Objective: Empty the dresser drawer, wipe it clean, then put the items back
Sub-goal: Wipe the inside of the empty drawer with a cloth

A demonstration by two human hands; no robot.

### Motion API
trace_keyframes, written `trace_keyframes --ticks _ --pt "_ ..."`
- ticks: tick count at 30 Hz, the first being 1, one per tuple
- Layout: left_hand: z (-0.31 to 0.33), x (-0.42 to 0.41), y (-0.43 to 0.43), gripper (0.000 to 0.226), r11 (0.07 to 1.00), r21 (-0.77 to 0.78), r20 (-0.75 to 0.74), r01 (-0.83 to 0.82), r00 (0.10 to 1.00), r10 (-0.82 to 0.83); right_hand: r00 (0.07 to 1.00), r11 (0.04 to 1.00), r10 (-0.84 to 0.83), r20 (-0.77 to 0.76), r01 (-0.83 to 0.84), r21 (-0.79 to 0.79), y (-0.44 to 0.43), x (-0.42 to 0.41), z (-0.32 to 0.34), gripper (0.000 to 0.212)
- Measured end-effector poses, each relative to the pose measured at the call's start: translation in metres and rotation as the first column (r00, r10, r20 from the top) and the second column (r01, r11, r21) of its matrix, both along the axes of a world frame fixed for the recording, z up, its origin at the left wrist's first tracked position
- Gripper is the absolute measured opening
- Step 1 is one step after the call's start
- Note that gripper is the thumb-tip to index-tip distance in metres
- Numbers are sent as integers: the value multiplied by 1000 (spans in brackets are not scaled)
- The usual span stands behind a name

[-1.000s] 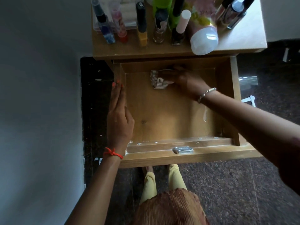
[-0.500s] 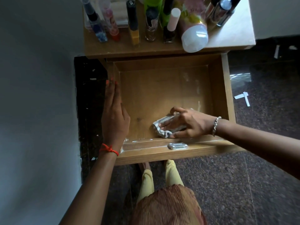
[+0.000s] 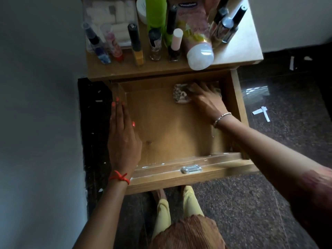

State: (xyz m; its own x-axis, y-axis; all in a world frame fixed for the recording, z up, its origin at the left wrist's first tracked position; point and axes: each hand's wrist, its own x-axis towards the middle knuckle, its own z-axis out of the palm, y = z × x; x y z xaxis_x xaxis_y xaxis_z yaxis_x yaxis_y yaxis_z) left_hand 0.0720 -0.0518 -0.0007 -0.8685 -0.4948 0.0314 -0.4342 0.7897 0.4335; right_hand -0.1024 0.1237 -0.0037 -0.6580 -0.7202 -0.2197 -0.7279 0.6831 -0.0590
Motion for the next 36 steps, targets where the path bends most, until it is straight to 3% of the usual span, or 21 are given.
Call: trace_keyframes --ticks 2,4,7,11,12,15,17,22,24,26,27,30,32,34,36 --pt "0 0 0 54 1000 12 4 1 1000 -1 995 995 -95 9 94 14 0 6 -6 48" --pt "1 0 0 54 1000 26 3 0 1000 0 958 963 -268 -106 268 -14 6 13 -6 38" --pt "2 -1 1 54 999 34 4 -1 1000 1 792 794 -608 -59 606 -52 4 19 2 30" --pt "3 -1 2 52 1000 26 2 1 1000 -1 609 604 -790 65 793 -83 -17 8 7 33" --pt "3 -2 2 52 1000 25 -1 -2 1000 2 618 610 -780 105 786 -97 -23 10 7 36" --pt "3 -2 2 52 1000 22 -6 -2 1000 3 809 799 -576 122 588 -124 -27 27 4 42" --pt "3 -1 1 51 1000 24 -6 0 1000 0 887 876 -451 101 461 -143 -23 31 5 40" --pt "2 0 0 52 999 40 -2 3 1000 -3 868 875 -478 -137 484 11 -1 6 3 37" --pt "2 1 0 52 999 52 -1 1 1000 -1 875 879 -469 -124 476 35 0 4 9 26" --pt "2 1 -1 52 998 58 -8 -1 1000 1 871 892 -443 -211 451 -9 6 2 6 31" --pt "2 0 -1 52 998 58 -12 1 1000 0 878 887 -461 -133 459 -47 4 3 7 33" --pt "1 0 -1 52 998 58 -22 6 1000 -5 859 864 -503 -96 499 -64 15 9 -1 31" --pt "0 1 -2 53 997 71 -18 1 1000 0 858 849 -512 36 512 -131 26 19 2 30" --pt "0 0 -1 53 997 82 -11 -8 1000 9 901 883 -384 199 422 -205 39 30 5 31" --pt "1 -1 -1 53 997 75 -12 -7 1000 8 918 953 -167 359 243 -180 47 34 14 32"
